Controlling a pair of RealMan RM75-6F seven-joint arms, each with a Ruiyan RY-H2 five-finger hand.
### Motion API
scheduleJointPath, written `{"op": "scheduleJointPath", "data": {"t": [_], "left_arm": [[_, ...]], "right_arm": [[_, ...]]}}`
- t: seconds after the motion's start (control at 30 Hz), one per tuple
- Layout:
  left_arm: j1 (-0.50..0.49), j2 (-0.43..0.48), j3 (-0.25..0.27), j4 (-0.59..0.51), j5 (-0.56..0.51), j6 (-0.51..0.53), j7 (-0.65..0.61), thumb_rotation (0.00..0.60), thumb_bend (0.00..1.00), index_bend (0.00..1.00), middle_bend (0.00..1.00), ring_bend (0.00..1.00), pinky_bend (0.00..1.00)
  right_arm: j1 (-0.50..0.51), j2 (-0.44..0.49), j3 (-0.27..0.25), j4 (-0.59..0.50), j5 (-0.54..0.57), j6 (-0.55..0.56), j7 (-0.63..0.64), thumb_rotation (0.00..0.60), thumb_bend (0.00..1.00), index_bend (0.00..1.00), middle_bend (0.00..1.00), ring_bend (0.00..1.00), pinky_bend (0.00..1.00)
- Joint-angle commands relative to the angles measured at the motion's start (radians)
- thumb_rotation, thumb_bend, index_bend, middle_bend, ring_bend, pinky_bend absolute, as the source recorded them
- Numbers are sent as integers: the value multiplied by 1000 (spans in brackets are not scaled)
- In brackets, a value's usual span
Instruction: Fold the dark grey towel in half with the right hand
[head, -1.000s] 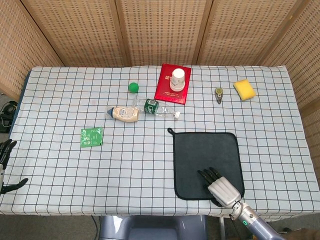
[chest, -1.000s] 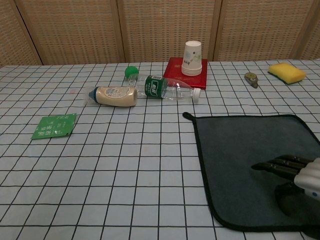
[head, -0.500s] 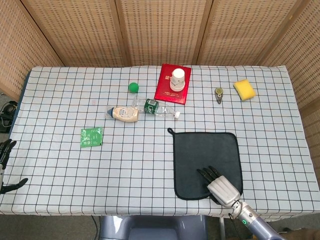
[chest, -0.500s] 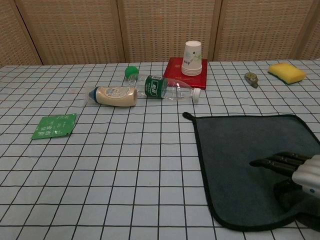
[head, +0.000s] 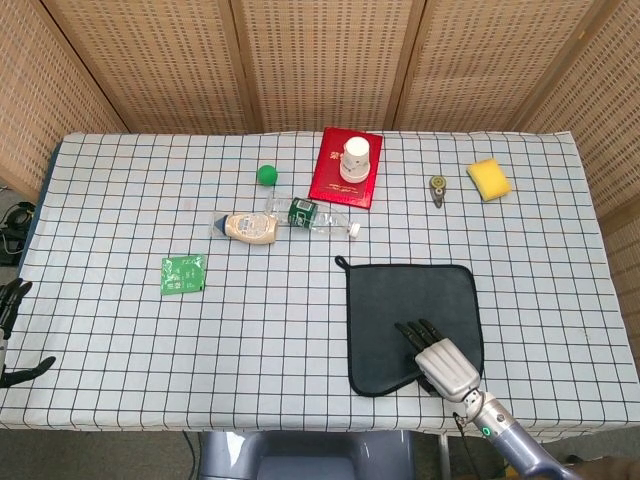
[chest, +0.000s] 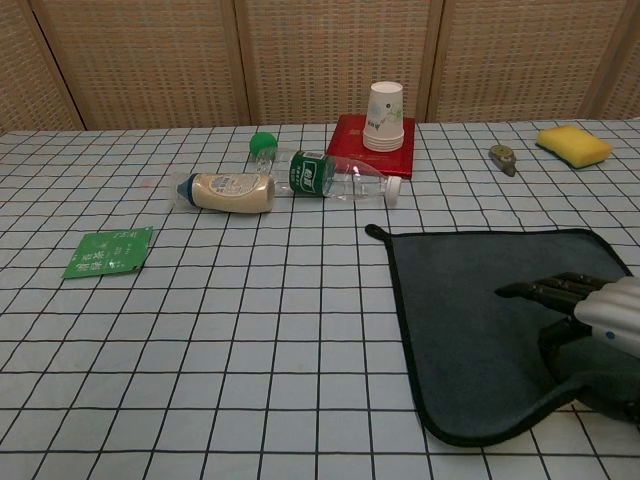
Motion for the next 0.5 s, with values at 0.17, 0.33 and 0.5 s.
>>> {"op": "scheduleJointPath", "data": {"t": [0.17, 0.33, 0.5], "left_arm": [[-2, 2, -2, 1, -7, -6, -5, 600, 0, 0, 0, 0, 0], [-6, 2, -6, 4, -18, -15, -11, 600, 0, 0, 0, 0, 0], [-10, 3, -8, 8, -24, -25, -20, 600, 0, 0, 0, 0, 0]], "right_arm": [[52, -2, 87, -33, 121, -67, -60, 600, 612, 587, 0, 0, 0], [91, -19, 143, -30, 213, -115, -111, 600, 612, 589, 0, 0, 0], [132, -48, 193, -7, 314, -153, -176, 600, 612, 591, 0, 0, 0]]}}
